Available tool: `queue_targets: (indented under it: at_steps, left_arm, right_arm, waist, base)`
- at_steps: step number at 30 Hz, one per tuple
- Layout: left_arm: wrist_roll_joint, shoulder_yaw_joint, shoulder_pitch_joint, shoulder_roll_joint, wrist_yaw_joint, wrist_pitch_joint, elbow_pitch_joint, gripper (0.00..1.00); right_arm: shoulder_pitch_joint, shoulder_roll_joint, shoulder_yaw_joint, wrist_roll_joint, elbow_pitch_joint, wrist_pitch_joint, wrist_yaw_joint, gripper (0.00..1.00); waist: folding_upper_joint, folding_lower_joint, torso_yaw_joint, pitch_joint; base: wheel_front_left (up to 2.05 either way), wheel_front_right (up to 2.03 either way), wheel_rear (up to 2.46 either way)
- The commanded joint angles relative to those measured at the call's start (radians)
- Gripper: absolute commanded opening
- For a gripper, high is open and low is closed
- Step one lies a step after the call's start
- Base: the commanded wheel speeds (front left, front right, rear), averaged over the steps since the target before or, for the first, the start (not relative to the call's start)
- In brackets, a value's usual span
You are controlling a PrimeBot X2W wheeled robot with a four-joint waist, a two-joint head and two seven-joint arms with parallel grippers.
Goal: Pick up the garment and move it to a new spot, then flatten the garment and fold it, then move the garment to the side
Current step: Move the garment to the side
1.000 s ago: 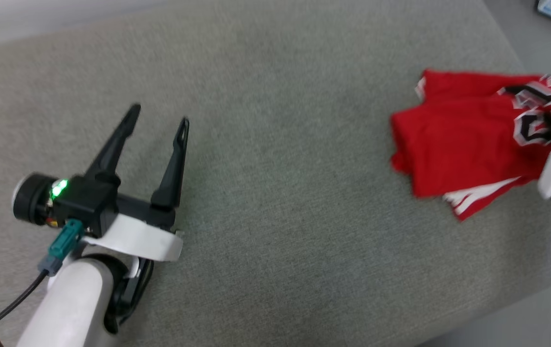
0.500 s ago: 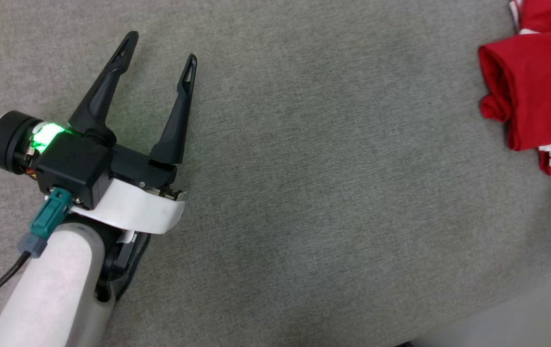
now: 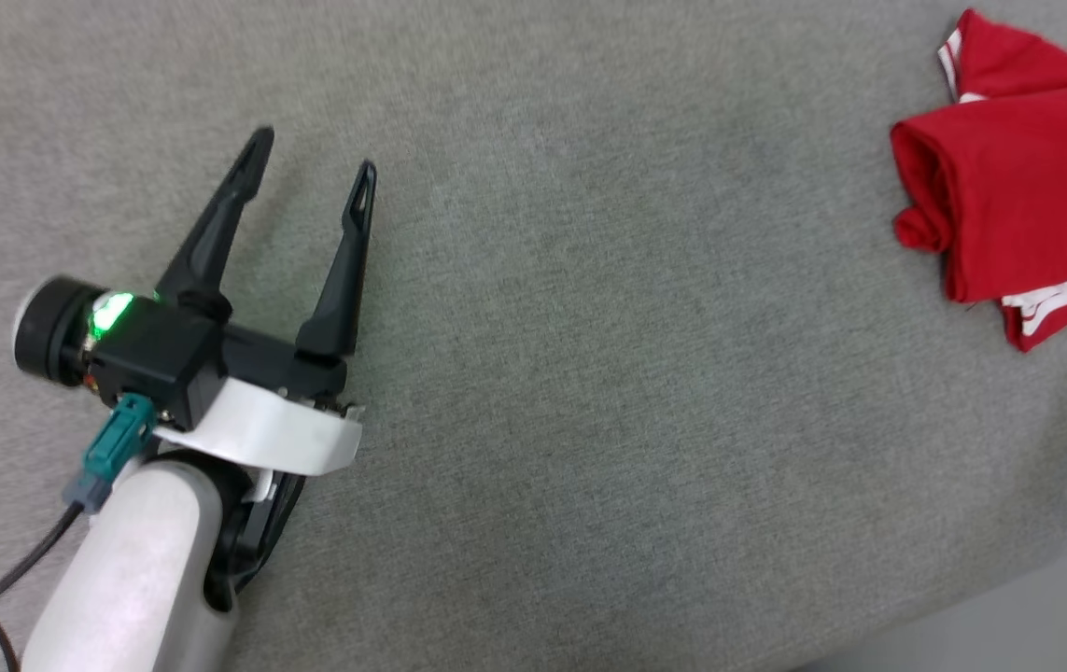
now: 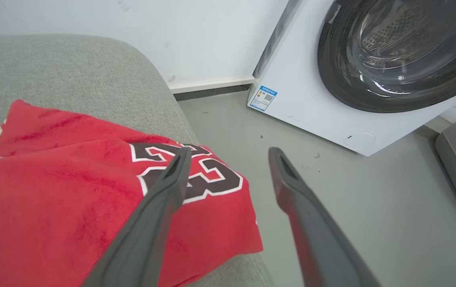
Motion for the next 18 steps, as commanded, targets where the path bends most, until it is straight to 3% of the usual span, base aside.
queue_targets:
  at_steps: [1,13,18]
  left_arm:
    - [-0.013,0.011,0.038,-0.006,0.015,-0.021,0.021,1.00]
    - [-0.082,0.075,0.244,-0.035,0.088,-0.096,0.107,1.00]
    - [-0.113,0.091,0.310,-0.060,0.105,-0.112,0.140,1.00]
  right_arm:
    - [0.035,0.010,-0.001,-0.006,-0.022,-0.010,-0.001,1.00]
    - [0.329,0.117,0.059,0.049,-0.329,-0.004,-0.001,1.00]
    - [0.502,0.186,0.107,0.092,-0.561,0.051,-0.001,1.00]
  waist:
    - [0.0000,-0.0001,0.011,-0.074]
    - [0.0000,-0.0001,0.085,-0.299]
    - [0.0000,-0.0001,0.136,-0.365]
  base:
    - [0.00,0.00,0.00]
    - [0.00,0.00,0.00]
    - [0.00,0.00,0.00]
